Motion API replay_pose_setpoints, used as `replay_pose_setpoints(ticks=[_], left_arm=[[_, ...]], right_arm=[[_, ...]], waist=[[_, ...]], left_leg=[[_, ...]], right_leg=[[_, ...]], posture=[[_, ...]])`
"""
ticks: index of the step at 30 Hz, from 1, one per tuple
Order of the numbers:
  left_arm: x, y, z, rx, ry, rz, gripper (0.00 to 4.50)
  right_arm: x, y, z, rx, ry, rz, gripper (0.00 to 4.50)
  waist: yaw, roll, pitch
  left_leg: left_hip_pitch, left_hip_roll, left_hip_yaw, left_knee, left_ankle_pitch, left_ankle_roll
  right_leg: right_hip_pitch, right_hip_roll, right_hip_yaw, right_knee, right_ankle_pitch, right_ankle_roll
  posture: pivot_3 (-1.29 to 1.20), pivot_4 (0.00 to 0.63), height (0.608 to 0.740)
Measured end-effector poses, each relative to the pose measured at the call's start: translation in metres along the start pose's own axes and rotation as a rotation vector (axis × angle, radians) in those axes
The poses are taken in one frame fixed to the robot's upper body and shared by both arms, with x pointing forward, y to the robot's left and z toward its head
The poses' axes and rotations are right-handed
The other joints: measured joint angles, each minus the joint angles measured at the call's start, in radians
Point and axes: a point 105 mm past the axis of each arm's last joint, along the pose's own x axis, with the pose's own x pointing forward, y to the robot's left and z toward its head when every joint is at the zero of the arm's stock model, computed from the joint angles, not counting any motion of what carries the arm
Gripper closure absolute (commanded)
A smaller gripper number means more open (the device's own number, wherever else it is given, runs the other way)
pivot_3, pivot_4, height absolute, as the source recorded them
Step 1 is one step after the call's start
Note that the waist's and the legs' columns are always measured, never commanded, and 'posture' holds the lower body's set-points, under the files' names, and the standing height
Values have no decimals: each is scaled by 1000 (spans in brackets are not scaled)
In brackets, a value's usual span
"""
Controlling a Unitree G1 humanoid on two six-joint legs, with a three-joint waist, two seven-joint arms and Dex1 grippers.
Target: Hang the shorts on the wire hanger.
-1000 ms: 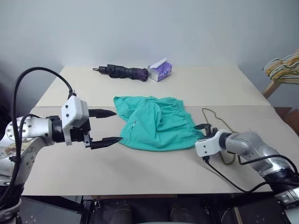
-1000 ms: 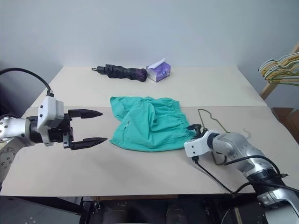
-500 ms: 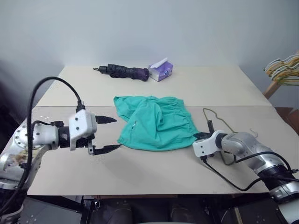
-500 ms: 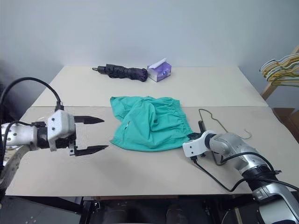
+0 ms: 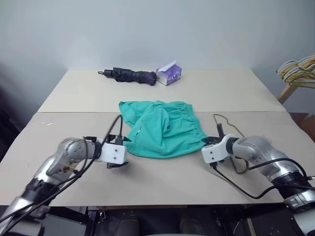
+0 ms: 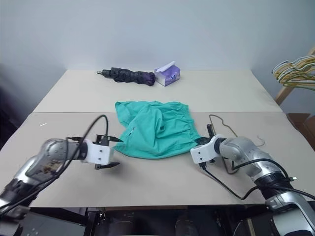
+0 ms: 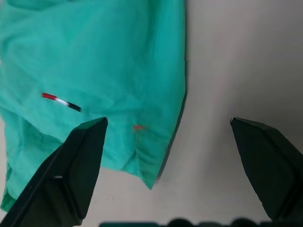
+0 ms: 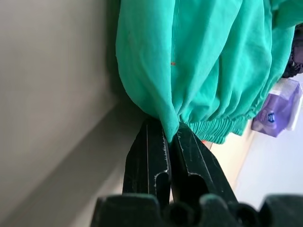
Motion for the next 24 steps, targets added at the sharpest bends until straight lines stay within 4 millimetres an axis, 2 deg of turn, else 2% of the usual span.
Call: replay_pose_setpoints(ticks=[3,7,11,18,22,24], left_arm=[[9,8,-2,59,15,23,0],[24,15,-7,32,35,65,815],[37,19,-14,23,65,83,2109],[42,16,-18,0,61,73,4345],[33,14,-19,19,48,41,4427],[14,9,-17,36,21,-51,4427]], right_arm=[[-1,-3,2,-8,-4,-9,4462],[-3,-3,4,-10,-10,-15,4500],[-6,-9,9,-4,-29,-37,4500],[-8,-5,14,-1,-35,-33,4500],[-11,-2,20,-14,-54,-11,4500],[-20,-5,23,-13,-79,7,4500]], waist=[[1,2,-3],[5,7,-10],[0,6,-11],[-4,5,-12],[-7,5,-12],[-13,5,-12]], left_leg=[[1,0,0,0,0,0],[5,0,0,0,0,0],[14,0,0,0,0,0],[11,0,0,0,-1,1],[8,0,-1,0,-1,1],[5,0,0,0,-1,1]], right_leg=[[1,0,0,0,0,0],[5,0,0,0,0,1],[15,0,0,-2,-1,3],[13,0,0,-2,-1,2],[10,0,0,-2,-1,2],[6,0,0,-1,-1,2]], posture=[[24,15,740],[11,11,740],[1,5,740],[-2,0,740],[-3,0,740],[-8,0,740]])
